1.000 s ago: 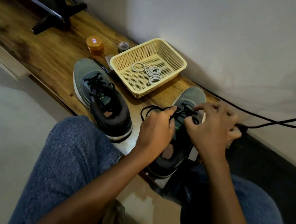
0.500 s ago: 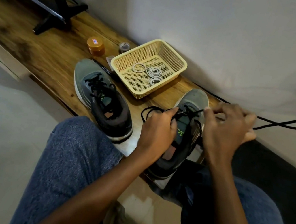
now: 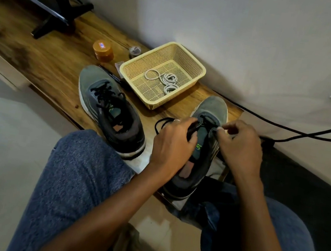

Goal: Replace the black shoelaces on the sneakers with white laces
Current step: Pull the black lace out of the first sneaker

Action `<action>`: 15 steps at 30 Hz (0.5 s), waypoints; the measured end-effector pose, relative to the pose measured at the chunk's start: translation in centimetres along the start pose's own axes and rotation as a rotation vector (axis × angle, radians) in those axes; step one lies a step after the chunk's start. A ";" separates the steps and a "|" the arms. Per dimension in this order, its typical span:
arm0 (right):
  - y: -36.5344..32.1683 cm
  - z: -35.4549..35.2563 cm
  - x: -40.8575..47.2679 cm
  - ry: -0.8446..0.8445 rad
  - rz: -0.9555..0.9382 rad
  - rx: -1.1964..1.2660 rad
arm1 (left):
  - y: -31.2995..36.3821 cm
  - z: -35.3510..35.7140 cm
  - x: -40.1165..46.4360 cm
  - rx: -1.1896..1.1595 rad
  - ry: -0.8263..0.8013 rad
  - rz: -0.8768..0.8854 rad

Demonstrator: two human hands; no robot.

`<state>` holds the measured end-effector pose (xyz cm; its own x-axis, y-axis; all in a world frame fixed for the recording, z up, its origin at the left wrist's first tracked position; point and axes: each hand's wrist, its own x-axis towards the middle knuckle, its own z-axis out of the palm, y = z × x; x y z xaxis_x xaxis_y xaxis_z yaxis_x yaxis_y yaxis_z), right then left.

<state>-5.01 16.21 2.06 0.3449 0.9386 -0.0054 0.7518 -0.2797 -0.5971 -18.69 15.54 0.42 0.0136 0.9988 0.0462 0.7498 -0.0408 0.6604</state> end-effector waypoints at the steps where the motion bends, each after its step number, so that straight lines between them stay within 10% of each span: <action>1: -0.1 0.1 -0.1 -0.039 0.006 -0.001 | 0.0 0.1 0.0 0.017 0.011 0.023; 15: -1.3 0.1 -0.7 -0.296 -0.015 0.032 | -0.2 0.6 0.2 0.334 -0.029 0.253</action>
<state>-6.25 15.97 2.81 0.1517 0.9619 -0.2274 0.7355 -0.2635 -0.6242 -18.43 15.77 -0.16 0.2405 0.9588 0.1513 0.8934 -0.2796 0.3516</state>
